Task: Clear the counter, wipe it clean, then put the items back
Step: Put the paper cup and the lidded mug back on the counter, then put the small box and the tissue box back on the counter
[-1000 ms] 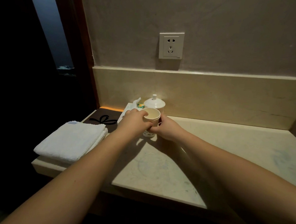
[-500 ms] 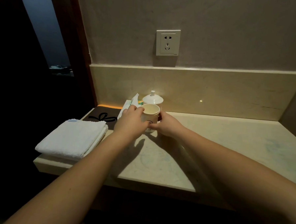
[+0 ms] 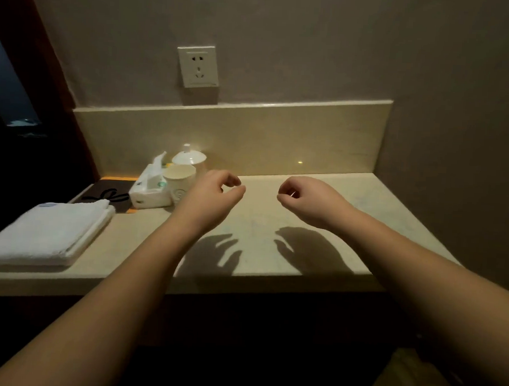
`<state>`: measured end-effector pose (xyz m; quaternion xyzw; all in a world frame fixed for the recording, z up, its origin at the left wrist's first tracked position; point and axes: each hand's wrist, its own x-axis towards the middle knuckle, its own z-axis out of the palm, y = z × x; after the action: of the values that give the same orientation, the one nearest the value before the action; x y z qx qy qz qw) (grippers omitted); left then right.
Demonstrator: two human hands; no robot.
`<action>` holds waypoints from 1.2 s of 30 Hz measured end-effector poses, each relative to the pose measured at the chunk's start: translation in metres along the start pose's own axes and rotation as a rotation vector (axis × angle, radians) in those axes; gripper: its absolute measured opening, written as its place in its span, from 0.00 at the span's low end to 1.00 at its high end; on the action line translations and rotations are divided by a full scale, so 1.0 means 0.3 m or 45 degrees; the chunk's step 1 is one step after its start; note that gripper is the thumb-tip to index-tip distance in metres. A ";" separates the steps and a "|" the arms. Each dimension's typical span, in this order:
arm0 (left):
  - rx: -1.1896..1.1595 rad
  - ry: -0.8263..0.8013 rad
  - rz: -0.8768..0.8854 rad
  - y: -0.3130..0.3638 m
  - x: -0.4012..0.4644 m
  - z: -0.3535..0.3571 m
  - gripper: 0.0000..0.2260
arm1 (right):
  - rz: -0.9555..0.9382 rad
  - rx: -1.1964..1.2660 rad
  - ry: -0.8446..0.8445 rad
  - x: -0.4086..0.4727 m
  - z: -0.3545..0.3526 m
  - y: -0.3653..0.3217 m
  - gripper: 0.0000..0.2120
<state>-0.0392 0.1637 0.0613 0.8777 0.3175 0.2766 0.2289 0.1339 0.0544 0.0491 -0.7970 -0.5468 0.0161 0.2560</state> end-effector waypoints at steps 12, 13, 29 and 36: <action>-0.118 -0.411 0.454 0.718 -0.342 0.689 0.10 | 0.466 -0.318 0.111 -1.006 -0.375 0.655 0.16; -0.096 -0.468 0.492 0.774 -0.374 0.763 0.11 | 0.543 -0.340 0.091 -1.098 -0.392 0.712 0.17; -0.388 -1.267 0.413 1.522 -0.795 1.552 0.08 | 1.756 -0.051 0.414 -2.220 -0.517 1.248 0.19; -0.443 -1.511 0.432 1.833 -0.807 1.921 0.07 | 1.938 0.031 0.503 -2.401 -0.638 1.528 0.19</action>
<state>0.4048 -0.5137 -0.1313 0.8695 -0.0562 -0.1765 0.4578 0.2991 -0.7782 -0.1631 -0.9376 0.2053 0.0512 0.2758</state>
